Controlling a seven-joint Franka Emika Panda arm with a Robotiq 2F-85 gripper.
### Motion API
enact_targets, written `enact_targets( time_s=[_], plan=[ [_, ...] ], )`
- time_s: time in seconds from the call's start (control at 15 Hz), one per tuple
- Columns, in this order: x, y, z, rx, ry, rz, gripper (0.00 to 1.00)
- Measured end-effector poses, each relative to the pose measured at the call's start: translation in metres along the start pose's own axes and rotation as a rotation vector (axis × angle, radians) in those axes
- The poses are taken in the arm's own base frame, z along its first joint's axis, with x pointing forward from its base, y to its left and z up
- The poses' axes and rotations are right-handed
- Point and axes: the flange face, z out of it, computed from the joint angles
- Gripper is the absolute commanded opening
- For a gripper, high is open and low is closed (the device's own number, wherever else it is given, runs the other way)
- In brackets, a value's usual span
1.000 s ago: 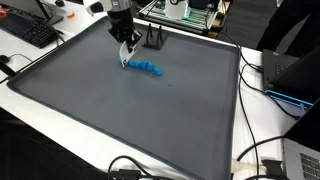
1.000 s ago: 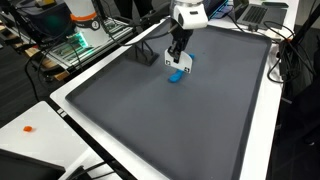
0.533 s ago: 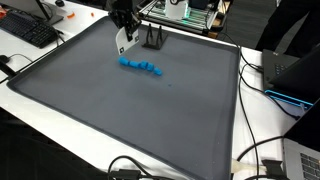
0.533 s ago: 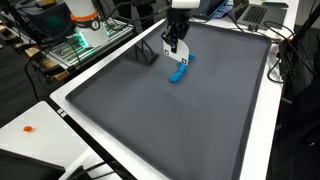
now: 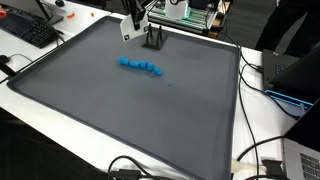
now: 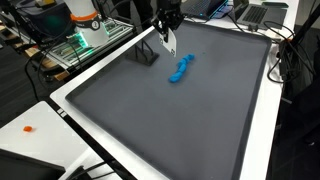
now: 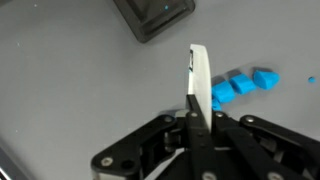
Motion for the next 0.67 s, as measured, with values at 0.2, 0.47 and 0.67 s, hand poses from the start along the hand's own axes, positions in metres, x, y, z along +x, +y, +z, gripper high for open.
enact_targets(
  time_s=[0.2,0.47,0.67],
  plan=[
    [-0.017,0.005,-0.002,0.036,-0.034,0.095,0.01],
    [-0.037,0.011,0.001,0.054,-0.062,0.213,0.01],
    [-0.05,0.013,0.008,0.039,-0.08,0.324,0.01]
  ],
)
